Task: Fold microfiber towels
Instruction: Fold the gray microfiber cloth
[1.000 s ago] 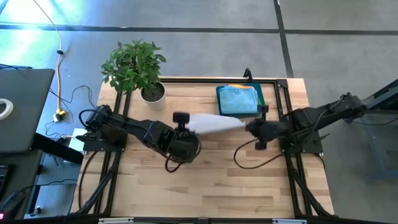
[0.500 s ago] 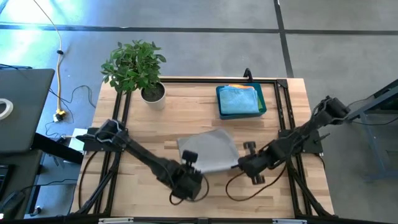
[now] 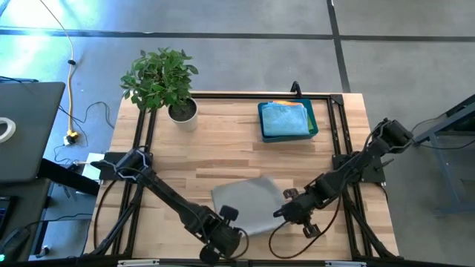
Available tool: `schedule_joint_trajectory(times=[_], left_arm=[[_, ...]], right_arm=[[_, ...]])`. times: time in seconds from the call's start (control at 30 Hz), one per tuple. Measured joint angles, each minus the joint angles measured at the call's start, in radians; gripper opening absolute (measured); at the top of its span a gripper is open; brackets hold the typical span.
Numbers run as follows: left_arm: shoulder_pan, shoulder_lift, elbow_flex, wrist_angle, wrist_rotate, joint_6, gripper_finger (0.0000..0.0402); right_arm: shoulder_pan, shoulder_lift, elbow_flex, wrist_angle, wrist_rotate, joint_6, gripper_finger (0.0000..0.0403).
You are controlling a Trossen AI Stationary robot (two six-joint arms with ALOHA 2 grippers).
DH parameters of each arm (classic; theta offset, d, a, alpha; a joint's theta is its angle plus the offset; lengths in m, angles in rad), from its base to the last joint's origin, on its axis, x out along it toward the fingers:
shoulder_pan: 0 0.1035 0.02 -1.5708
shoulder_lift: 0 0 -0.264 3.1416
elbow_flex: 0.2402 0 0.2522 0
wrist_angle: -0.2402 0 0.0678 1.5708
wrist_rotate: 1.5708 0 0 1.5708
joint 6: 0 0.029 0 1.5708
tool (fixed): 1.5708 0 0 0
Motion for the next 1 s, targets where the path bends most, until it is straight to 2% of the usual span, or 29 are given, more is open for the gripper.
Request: schedule_joint_trajectory(times=[0.2, 0.37, 0.67, 1.0], left_arm=[[0.018, 0.011, -0.035, -0.143, -0.156, -0.045, 0.0000], [0.060, 0.011, -0.114, -0.165, -0.191, -0.104, 0.0000], [0.112, 0.011, -0.184, -0.186, -0.257, -0.101, 0.0000], [0.164, 0.011, -0.226, -0.187, -0.268, -0.097, 0.0001]], right_arm=[[-0.047, 0.000, 0.000, -0.065, 0.222, -0.046, 0.0000], [-0.113, 0.000, 0.000, -0.111, 0.354, -0.113, 0.0000], [-0.250, 0.066, 0.000, -0.098, 0.363, -0.263, 0.0000], [-0.351, 0.114, 0.000, -0.082, 0.382, -0.325, 0.0000]])
